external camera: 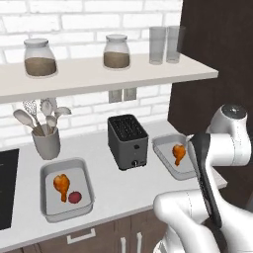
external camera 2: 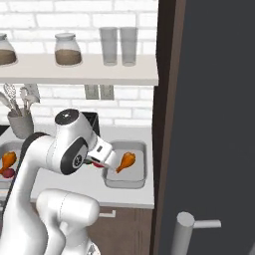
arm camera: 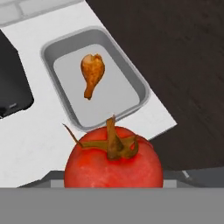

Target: Place one tomato and one chicken drumstick in each tupperware on the nearby counter, to pack two identical lunches.

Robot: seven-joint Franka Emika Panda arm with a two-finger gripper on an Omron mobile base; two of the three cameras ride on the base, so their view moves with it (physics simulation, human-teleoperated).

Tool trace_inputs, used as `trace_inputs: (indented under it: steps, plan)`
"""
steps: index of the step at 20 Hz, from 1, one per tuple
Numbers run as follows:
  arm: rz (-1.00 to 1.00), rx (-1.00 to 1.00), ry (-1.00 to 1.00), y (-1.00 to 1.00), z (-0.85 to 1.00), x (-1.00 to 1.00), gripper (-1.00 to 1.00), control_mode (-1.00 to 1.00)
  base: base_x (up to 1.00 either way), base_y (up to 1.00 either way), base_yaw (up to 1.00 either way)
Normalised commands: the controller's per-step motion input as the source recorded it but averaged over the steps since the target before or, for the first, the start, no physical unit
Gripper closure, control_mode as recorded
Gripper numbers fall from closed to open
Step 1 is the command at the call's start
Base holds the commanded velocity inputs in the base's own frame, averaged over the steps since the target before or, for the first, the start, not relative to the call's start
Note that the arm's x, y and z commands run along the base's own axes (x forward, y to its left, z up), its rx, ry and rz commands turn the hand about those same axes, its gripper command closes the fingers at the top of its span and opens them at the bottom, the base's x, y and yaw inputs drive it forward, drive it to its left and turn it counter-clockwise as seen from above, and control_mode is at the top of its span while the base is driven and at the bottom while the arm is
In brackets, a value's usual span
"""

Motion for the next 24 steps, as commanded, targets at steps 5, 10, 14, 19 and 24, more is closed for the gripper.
trace_inputs:
  steps: [5, 10, 14, 19, 24]
  plan:
    - [0.0, 0.05, 0.02, -0.19, -0.63, 0.61, 1.0, -1.0, 0.0, 0.0, 0.0]
    - [0.0, 0.06, 0.13, -0.28, -0.55, 0.68, 1.0, -1.0, 0.0, 0.0, 0.0]
    - [0.0, 0.04, 0.24, -0.22, -0.48, 0.72, 1.0, -1.0, 0.0, 0.0, 0.0]
    - [0.0, 0.02, 0.26, -0.06, -0.42, 0.78, 1.0, -1.0, 0.0, 0.0, 0.0]
    - [0.0, 0.06, 0.19, -0.24, -0.51, 0.7, 1.0, -1.0, 0.0, 0.0, 0.0]
